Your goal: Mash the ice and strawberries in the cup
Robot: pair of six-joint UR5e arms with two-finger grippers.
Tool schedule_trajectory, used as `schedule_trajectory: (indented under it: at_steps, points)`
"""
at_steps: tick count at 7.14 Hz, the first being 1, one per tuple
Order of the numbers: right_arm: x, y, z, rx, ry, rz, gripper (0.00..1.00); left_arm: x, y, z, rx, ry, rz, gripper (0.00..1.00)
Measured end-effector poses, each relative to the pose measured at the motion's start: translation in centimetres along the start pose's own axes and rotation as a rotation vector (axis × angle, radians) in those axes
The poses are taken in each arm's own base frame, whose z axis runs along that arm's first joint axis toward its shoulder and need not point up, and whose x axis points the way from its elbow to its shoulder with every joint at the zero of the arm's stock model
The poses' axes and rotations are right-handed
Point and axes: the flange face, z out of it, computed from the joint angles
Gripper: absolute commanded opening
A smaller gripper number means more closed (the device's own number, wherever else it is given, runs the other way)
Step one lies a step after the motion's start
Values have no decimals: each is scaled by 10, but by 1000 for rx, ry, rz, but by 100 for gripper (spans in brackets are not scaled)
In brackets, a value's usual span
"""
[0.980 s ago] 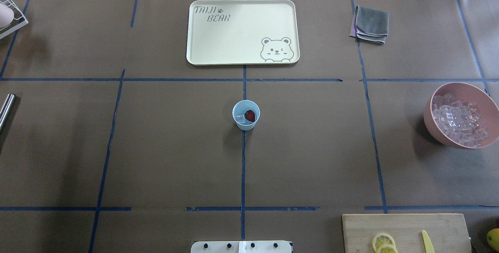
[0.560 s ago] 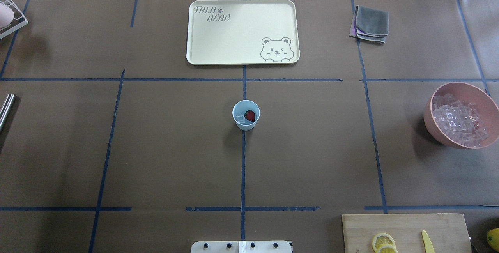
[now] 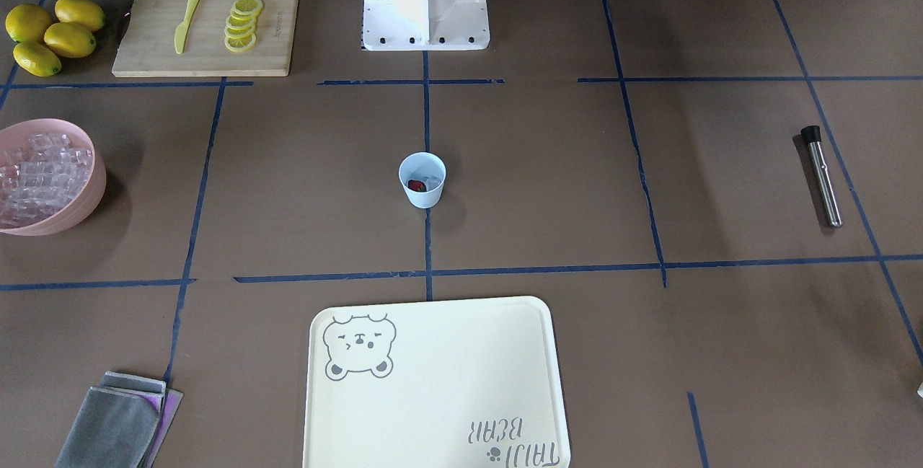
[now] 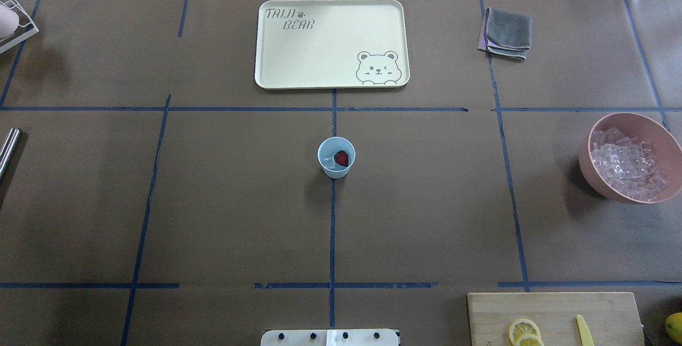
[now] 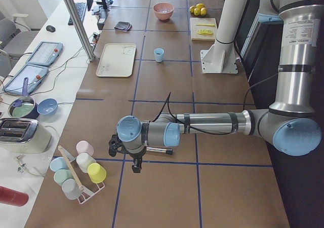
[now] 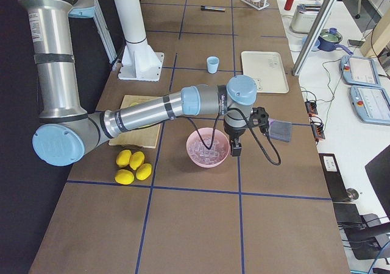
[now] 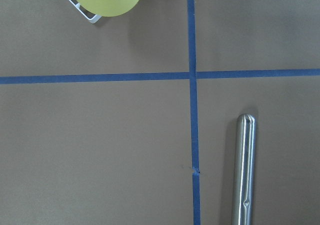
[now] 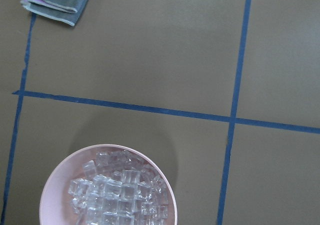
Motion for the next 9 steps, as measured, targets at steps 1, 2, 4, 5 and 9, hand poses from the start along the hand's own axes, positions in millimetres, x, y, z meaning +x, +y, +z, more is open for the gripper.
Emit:
schedule_trajectory:
  at_steps: [1, 2, 4, 5, 9]
  points:
    - [22, 7, 5, -10, -6, 23, 100, 0, 0, -2, 2, -1, -1, 100]
    - [47, 13, 13, -21, -10, 30, 100, 0, 0, -3, 4, -2, -1, 100]
    - [91, 28, 35, -8, -9, 22, 100, 1, -1, -3, 6, -3, 2, 100]
    - [103, 34, 44, 9, -7, 31, 100, 1, -1, -3, 7, -3, 2, 100]
    - [108, 34, 47, 32, -1, 64, 100, 2, 0, -4, 9, -4, 5, 100]
